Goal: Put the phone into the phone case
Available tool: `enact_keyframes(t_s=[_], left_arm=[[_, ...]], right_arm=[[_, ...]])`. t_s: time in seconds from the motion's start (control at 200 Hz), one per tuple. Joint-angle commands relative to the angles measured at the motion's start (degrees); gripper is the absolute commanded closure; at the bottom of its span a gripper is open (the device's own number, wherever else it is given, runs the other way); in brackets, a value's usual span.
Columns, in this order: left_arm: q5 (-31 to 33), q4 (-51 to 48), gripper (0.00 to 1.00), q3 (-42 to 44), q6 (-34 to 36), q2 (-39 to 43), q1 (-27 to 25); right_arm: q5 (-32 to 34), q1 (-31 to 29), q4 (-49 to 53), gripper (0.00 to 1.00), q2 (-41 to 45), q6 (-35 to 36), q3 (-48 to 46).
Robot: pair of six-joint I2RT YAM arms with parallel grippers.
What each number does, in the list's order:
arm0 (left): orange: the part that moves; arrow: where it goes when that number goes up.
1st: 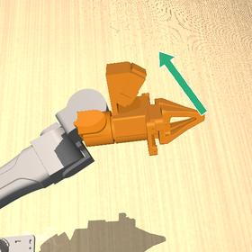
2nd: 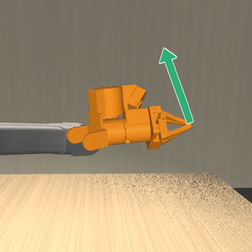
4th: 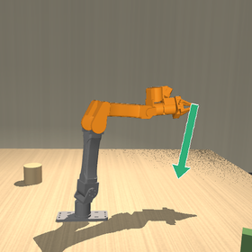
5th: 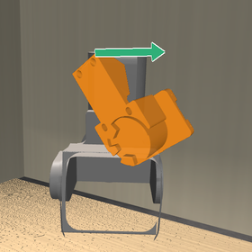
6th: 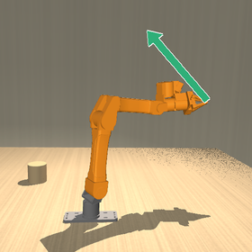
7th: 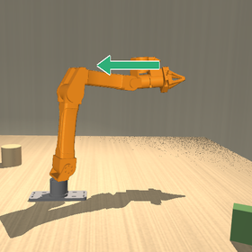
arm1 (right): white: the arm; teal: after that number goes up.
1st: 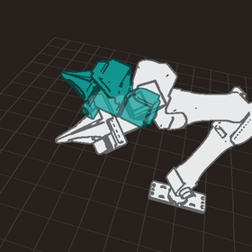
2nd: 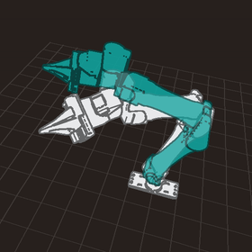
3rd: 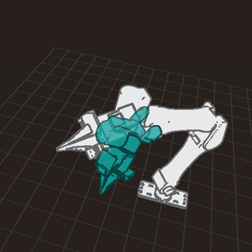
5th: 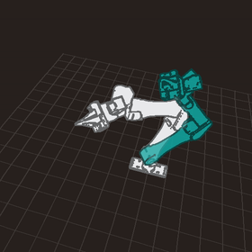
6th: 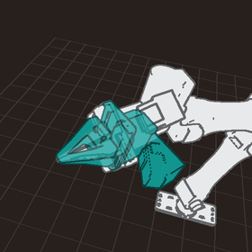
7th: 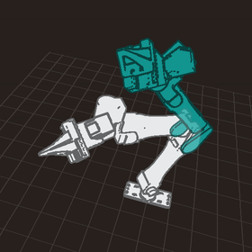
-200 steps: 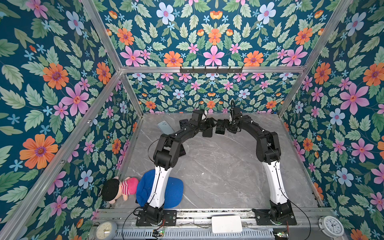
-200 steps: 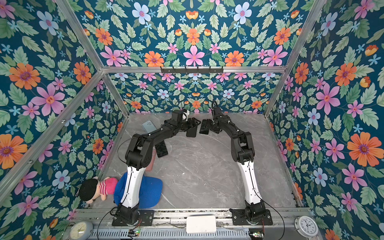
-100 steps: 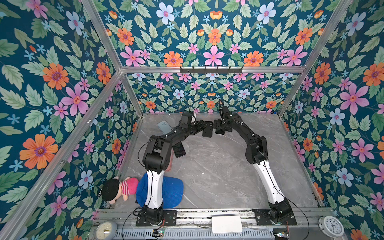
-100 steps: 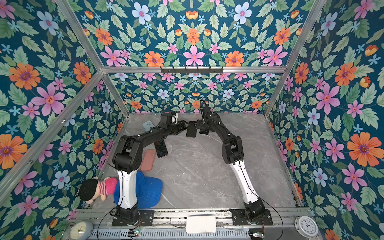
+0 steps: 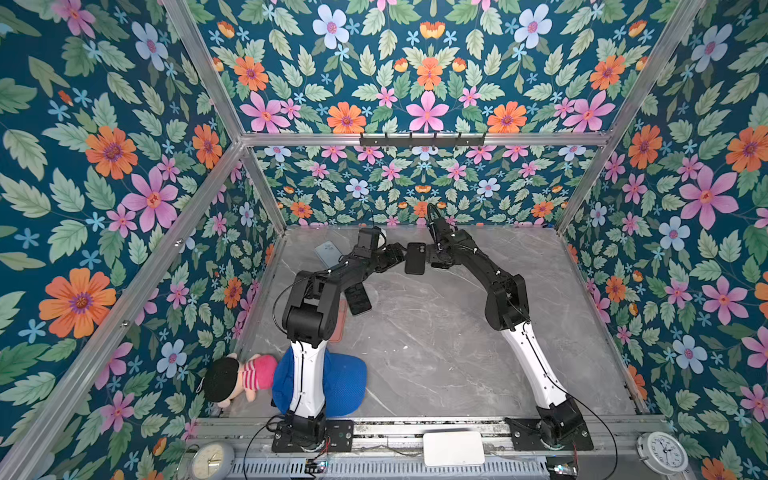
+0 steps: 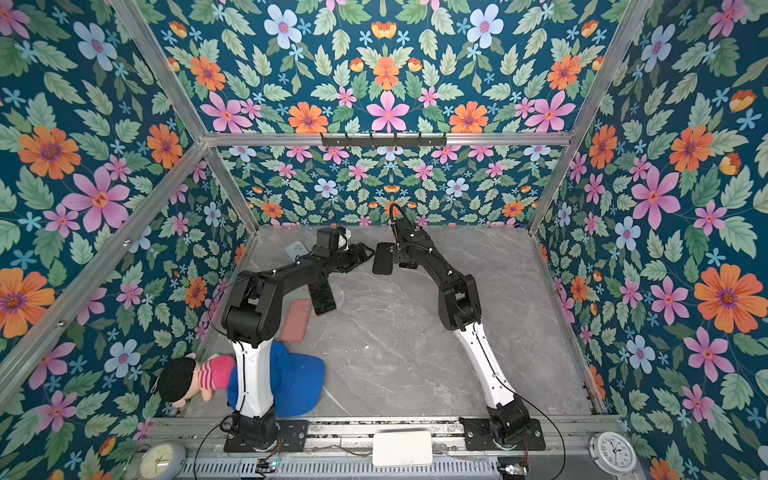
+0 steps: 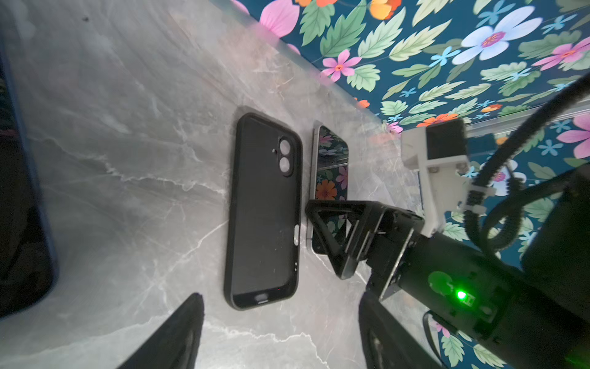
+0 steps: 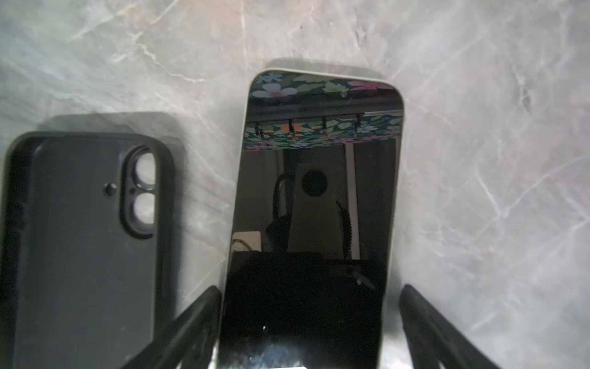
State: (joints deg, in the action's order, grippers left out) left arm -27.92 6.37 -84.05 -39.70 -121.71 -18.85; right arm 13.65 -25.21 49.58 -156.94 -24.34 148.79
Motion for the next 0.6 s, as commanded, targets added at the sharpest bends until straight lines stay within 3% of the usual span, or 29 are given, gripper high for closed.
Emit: enact_keyframes(t_s=[0.0,0.28,0.595], left_arm=[[2.23,-2.53,0.23,-0.71,1.97,-0.02,0.06],[9.12,-12.46,0.3,-5.4,7.29,-1.04,-1.51],[10.36,-17.28,0.3,-10.11,9.08,-4.13,-2.24]], right_arm=[[-2.74,-0.18,7.42,0.19,-0.61,-0.96,-1.17],[-3.92,-0.16,4.81,0.29,4.03,-0.28,-7.8],[-5.62,-0.11,1.0,0.34,10.62,0.64,-16.07]])
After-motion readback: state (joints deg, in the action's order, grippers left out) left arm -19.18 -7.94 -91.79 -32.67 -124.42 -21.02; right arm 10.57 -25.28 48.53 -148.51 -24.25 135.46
